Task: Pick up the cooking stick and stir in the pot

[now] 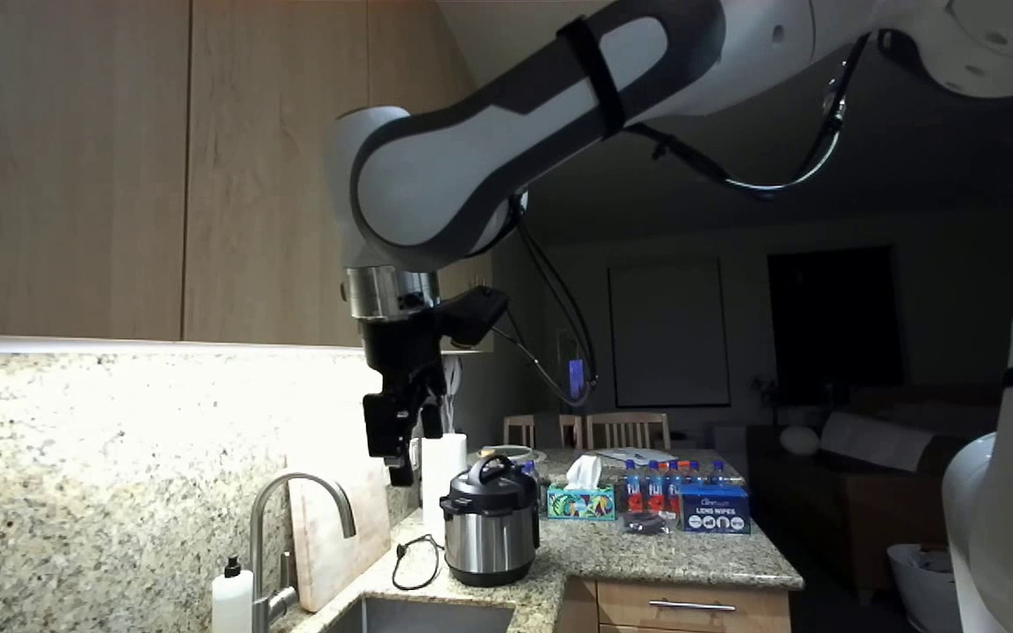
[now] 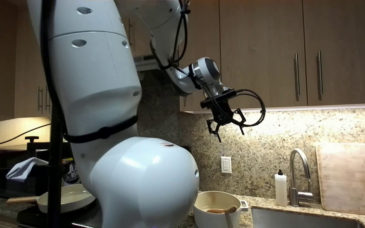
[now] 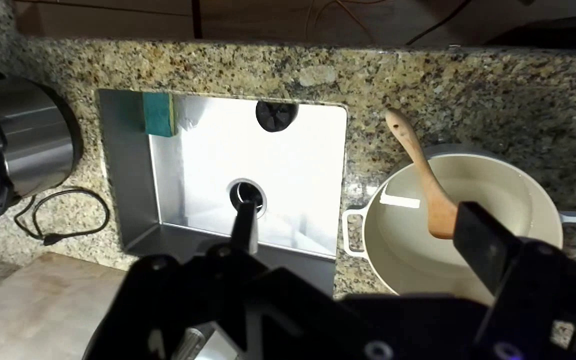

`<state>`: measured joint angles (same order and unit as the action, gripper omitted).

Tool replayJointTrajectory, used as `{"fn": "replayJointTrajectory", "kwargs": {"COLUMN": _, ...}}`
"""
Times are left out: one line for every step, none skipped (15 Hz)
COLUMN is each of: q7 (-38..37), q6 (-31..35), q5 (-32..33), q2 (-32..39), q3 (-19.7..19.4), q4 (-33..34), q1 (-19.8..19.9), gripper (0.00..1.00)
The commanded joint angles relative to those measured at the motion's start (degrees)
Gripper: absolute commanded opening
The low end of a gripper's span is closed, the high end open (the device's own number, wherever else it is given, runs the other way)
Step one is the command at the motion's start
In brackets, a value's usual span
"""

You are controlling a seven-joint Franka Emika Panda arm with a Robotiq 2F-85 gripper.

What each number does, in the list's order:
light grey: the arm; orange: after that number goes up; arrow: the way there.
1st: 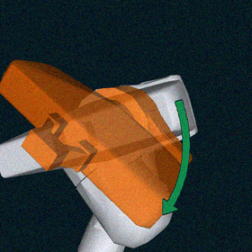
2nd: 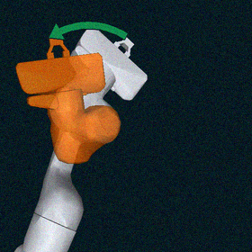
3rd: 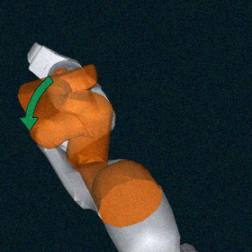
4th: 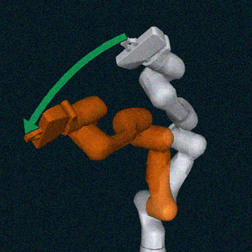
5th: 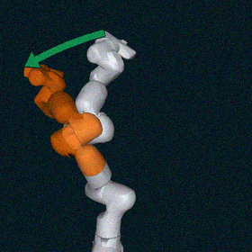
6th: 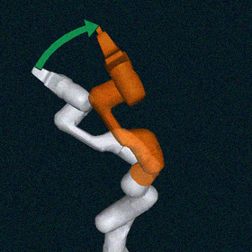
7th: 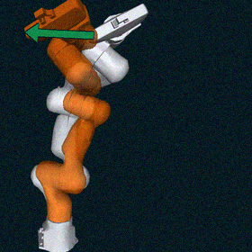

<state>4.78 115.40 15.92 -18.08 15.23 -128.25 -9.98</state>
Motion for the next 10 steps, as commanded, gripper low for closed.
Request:
{"fn": "replayJointTrajectory", "kwargs": {"q7": -0.3, "q6": -0.3, "q5": 0.2, "q2": 0.5, "q3": -0.7, "q4": 0.3, "q1": -0.8, "gripper": 1.00}}
{"fn": "replayJointTrajectory", "kwargs": {"q7": -0.3, "q6": -0.3, "q5": 0.2, "q2": 0.5, "q3": -0.7, "q4": 0.3, "q1": -0.8, "gripper": 1.00}}
{"fn": "replayJointTrajectory", "kwargs": {"q7": -0.3, "q6": -0.3, "q5": 0.2, "q2": 0.2, "q3": -0.7, "q4": 0.3, "q1": -0.8, "gripper": 1.00}}
{"fn": "replayJointTrajectory", "kwargs": {"q7": -0.3, "q6": -0.4, "q5": 0.2, "q2": 0.0, "q3": -0.7, "q4": 0.3, "q1": -0.8, "gripper": 1.00}}
{"fn": "replayJointTrajectory", "kwargs": {"q7": -0.3, "q6": -0.4, "q5": 0.2, "q2": -0.1, "q3": -0.7, "q4": 0.3, "q1": -0.9, "gripper": 1.00}}
{"fn": "replayJointTrajectory", "kwargs": {"q7": -0.3, "q6": -0.4, "q5": 0.2, "q2": -0.1, "q3": -0.7, "q4": 0.3, "q1": -0.9, "gripper": 1.00}}
{"fn": "replayJointTrajectory", "kwargs": {"q7": -0.3, "q6": -0.4, "q5": 0.2, "q2": -0.1, "q3": -0.7, "q4": 0.3, "q1": -0.9, "gripper": 1.00}}
{"fn": "replayJointTrajectory", "kwargs": {"q7": -0.3, "q6": -0.4, "q5": 0.2, "q2": -0.1, "q3": -0.7, "q4": 0.3, "q1": -0.9, "gripper": 1.00}}
{"fn": "replayJointTrajectory", "kwargs": {"q7": -0.3, "q6": -0.4, "q5": 0.2, "q2": -0.1, "q3": -0.7, "q4": 0.3, "q1": -0.9, "gripper": 1.00}}
{"fn": "replayJointTrajectory", "kwargs": {"q7": 2.3, "q6": 0.8, "q5": -0.1, "q2": 0.5, "q3": -1.3, "q4": -0.2, "q1": -1.2, "gripper": 1.00}}
